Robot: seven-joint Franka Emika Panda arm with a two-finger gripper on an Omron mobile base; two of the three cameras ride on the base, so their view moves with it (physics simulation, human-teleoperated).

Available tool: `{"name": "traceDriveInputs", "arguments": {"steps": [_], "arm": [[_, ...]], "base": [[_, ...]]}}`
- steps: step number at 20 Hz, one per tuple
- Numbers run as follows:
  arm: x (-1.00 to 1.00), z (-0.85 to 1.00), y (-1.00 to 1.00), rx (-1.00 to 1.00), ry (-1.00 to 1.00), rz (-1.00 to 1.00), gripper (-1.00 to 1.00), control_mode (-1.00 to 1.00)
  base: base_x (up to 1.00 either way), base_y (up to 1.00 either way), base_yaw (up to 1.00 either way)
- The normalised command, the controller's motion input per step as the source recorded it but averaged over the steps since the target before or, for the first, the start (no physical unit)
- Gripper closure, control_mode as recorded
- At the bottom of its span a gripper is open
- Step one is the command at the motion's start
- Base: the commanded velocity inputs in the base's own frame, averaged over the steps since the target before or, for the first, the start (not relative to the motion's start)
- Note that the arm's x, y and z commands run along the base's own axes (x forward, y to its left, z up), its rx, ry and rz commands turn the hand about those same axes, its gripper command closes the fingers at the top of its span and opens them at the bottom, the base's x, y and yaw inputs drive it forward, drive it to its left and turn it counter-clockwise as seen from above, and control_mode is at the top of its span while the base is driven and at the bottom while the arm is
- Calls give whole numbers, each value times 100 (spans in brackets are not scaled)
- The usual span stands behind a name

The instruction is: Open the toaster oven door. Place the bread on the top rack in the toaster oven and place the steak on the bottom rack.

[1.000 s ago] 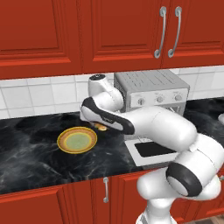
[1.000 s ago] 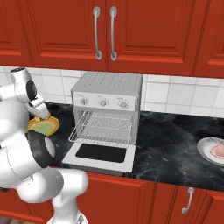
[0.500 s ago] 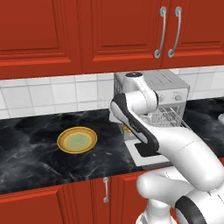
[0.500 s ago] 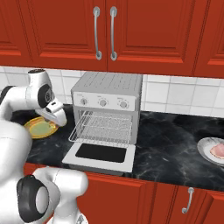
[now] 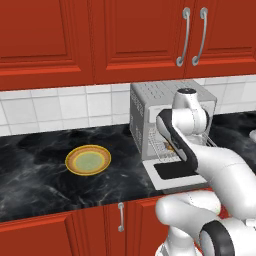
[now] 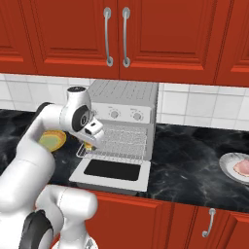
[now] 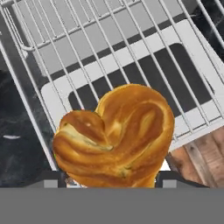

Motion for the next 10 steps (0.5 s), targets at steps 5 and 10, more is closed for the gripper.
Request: {"name": "traceDriveInputs", "arguments": {"steps": [5, 10], "arm": [[50, -56, -43, 0, -1, 0, 100, -100], [33, -31, -24, 1, -2, 4, 100, -100]], "base": [[0, 0, 0], [0, 0, 0]]}}
